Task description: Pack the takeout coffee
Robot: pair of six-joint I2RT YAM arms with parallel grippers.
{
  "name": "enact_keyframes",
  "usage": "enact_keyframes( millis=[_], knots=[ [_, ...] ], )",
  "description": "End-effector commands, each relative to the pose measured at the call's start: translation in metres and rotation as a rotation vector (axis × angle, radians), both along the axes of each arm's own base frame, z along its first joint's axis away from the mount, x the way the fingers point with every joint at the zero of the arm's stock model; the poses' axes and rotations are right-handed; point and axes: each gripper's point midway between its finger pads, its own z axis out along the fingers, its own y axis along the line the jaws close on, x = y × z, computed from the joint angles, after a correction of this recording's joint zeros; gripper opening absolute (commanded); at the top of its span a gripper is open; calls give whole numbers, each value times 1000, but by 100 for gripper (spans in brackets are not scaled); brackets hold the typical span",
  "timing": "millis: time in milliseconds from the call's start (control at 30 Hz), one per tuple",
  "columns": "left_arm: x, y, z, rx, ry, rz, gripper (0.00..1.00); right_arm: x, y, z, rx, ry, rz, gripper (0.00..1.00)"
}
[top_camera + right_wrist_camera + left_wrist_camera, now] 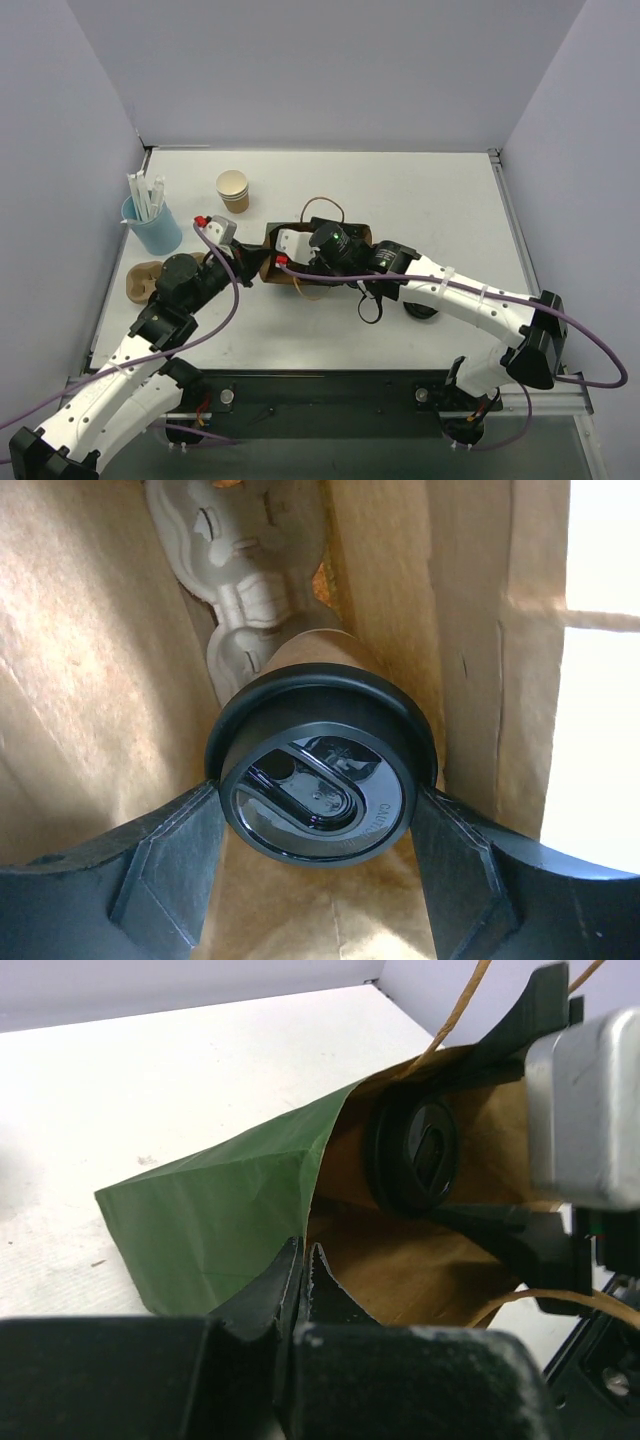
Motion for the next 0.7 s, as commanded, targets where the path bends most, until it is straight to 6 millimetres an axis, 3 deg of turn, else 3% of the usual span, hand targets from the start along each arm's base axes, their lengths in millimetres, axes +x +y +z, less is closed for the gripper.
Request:
enact_keyframes(
  millis=[0, 333, 667],
  knots=[
    [0, -4, 31, -140, -26, -3, 0, 12, 4, 4, -45, -70, 32, 36],
    [-9, 1, 3, -72, 20, -17, 0, 13, 24, 6, -103, -93, 181, 38],
    [-8, 3, 4, -61, 64, -39, 0, 12, 38, 28, -159, -124, 360, 36]
  ],
)
